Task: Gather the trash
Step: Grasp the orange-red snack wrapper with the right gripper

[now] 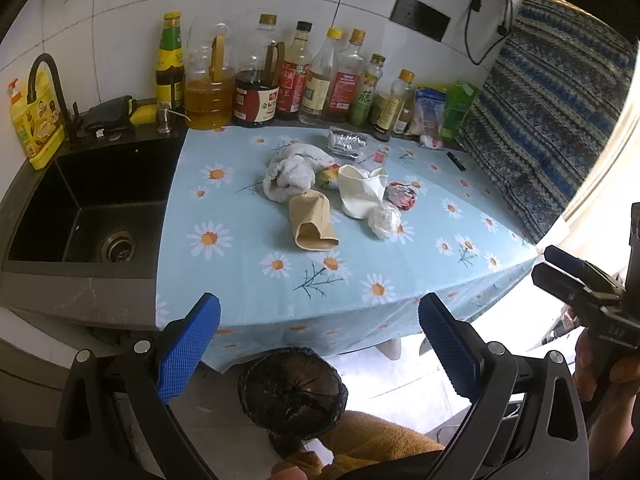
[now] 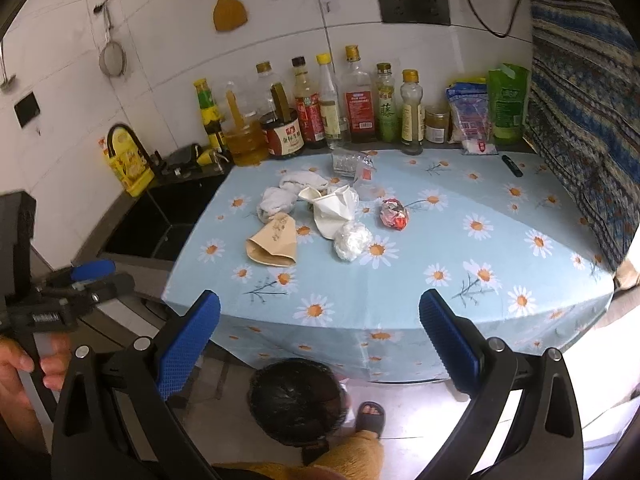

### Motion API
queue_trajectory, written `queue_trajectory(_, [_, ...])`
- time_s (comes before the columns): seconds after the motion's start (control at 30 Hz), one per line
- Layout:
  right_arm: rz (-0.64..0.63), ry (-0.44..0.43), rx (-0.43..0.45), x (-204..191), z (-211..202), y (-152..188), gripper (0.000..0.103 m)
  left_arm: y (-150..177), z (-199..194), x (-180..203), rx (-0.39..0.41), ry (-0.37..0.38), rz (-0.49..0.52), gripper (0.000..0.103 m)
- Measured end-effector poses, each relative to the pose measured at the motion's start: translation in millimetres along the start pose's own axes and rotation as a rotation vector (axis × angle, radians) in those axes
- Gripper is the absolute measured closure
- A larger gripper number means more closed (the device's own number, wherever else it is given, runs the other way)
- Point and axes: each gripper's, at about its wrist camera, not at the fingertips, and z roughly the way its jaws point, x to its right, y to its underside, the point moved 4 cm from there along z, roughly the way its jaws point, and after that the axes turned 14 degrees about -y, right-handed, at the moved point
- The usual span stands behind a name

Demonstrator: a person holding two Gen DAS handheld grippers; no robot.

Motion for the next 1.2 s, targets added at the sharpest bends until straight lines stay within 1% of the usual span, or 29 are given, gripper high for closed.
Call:
queue_trajectory(0.17, [-0.029, -0.003, -0.017, 21.5, 19.0, -18.8, 0.004, -15.5, 15.1, 9.8, -0.028, 0.015, -0.007, 0.007])
queue_trajectory(0.27, [-0.017, -0.017, -0.057, 38.9, 34.2, -26.2, 0.004, -24.3, 25.6, 17.1, -0.028, 0.001, 0.003, 0.007])
queue_trajectory(0.4, [-0.007, -0.045, -0.124, 66.7, 61.0, -35.8, 0.004, -37.3, 44.0, 25.3, -0.038, 0.004, -0.01, 0.007])
queue_trajectory(0.5, [0.004, -0.053, -0.158, 87.7, 80.2, -43.7, 0.004, -43.3, 58.9, 29.5, -0.063, -0.016, -0.019, 0.007])
queue_trajectory(0.63, [0.006, -0.076, -0.187, 112.7, 105.7, -55.7, 0.007, -50.4, 83.6, 38.9, -0.1, -0.075, 0.016, 0.007])
queue_trajectory(0.67, [0.003, -0.078, -0.197, 116.9, 111.6, -57.9, 0.007, -51.9, 89.6, 40.5, -0.111, -0.076, 0.014, 0.007])
queue_trajectory(0.8, [-0.02, -0.084, -0.236, 134.8, 141.7, -69.7, 0.017, -55.4, 112.3, 43.1, -0.154, -0.081, -0.01, 0.007])
queue_trajectory(0.87, [-0.033, -0.094, -0.26, 142.6, 158.1, -74.1, 0.019, -56.0, 122.9, 43.9, -0.17, -0.111, -0.011, 0.007])
queue_trajectory(0.9, [-0.036, -0.099, -0.277, 145.8, 166.6, -75.5, 0.023, -56.5, 129.1, 43.9, -0.181, -0.127, -0.012, 0.007])
queue_trajectory(0.97, [-0.046, -0.104, -0.297, 151.2, 182.6, -78.3, 0.024, -57.3, 143.2, 41.6, -0.204, -0.16, -0.03, 0.007])
queue_trajectory(1.07, [-0.051, -0.109, -0.33, 159.6, 204.5, -80.8, 0.026, -56.9, 155.9, 39.1, -0.237, -0.153, -0.06, 0.007])
queue_trajectory(1.13, [-0.047, -0.11, -0.345, 165.6, 216.6, -82.2, 0.033, -57.1, 165.1, 38.1, -0.248, -0.17, -0.06, 0.007])
queue_trajectory(1.17, [-0.045, -0.111, -0.352, 167.6, 220.5, -82.2, 0.034, -56.7, 170.4, 37.3, -0.257, -0.177, -0.064, 0.007])
queue_trajectory(1.2, [-0.043, -0.112, -0.356, 170.4, 225.3, -83.0, 0.037, -56.3, 174.0, 36.8, -0.263, -0.177, -0.067, 0.007])
